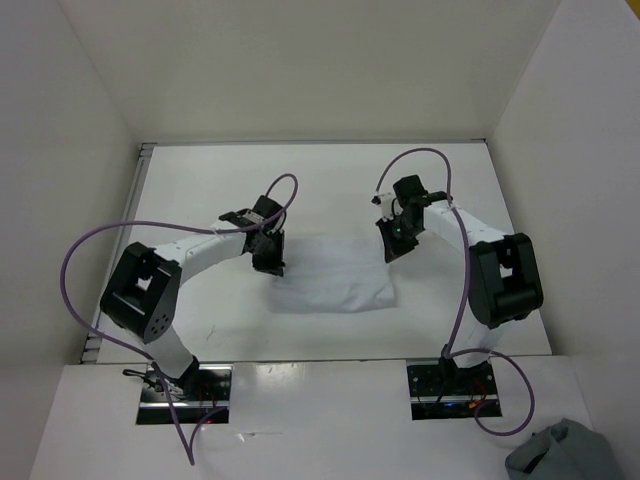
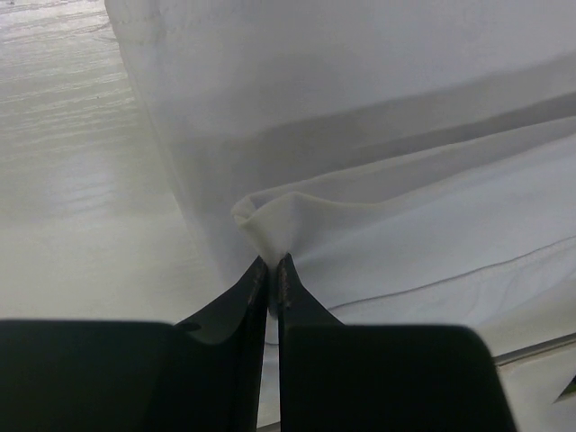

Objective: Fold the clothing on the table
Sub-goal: Fold the skirt

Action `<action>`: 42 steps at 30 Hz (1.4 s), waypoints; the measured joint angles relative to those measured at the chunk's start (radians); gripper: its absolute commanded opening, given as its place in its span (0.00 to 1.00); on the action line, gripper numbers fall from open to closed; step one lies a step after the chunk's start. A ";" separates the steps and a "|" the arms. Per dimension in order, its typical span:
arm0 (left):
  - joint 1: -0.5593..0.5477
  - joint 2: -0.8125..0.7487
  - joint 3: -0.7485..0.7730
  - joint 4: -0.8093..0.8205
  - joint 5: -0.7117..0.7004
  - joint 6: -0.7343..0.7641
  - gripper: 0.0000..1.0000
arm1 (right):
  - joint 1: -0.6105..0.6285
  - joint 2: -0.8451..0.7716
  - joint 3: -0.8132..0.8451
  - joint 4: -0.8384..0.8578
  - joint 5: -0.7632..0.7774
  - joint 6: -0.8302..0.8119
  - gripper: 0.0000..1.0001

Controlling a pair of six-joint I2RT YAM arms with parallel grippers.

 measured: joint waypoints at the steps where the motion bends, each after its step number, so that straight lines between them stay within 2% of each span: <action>1: -0.002 0.008 0.000 0.003 -0.006 0.000 0.10 | 0.000 0.010 0.000 0.017 0.005 0.006 0.00; 8: -0.002 0.021 0.010 0.008 -0.043 0.001 0.10 | 0.000 0.039 0.000 0.072 0.016 0.031 0.00; 14: -0.002 -0.042 0.046 -0.008 -0.076 0.001 0.10 | 0.000 -0.031 0.004 0.118 0.009 0.030 0.00; 20: -0.002 -0.047 0.116 -0.011 -0.122 0.001 0.11 | 0.000 0.001 0.073 0.158 0.006 0.036 0.00; 29: 0.019 0.143 0.168 0.012 -0.158 0.000 0.14 | 0.000 0.177 0.140 0.206 -0.003 0.089 0.00; 31: 0.024 0.187 0.168 0.009 -0.158 0.000 0.18 | 0.000 0.214 0.142 0.211 0.000 0.096 0.00; 33: 0.028 0.213 0.165 0.011 -0.158 0.000 0.26 | 0.000 0.243 0.142 0.211 0.001 0.098 0.09; 34: 0.030 0.217 0.162 0.014 -0.158 0.000 0.36 | 0.000 0.253 0.142 0.211 0.001 0.100 0.14; 35: 0.033 0.217 0.162 0.014 -0.160 0.002 0.72 | 0.000 0.256 0.145 0.209 0.000 0.101 0.19; 36: 0.034 0.217 0.162 0.014 -0.165 0.005 0.80 | -0.003 0.256 0.148 0.209 0.004 0.101 0.36; 39: 0.030 0.216 0.166 0.016 -0.195 -0.024 0.95 | -0.006 0.253 0.149 0.213 0.026 0.125 0.83; 42: 0.028 0.187 0.162 -0.011 -0.277 -0.052 0.97 | -0.013 0.187 0.117 0.249 0.071 0.125 0.94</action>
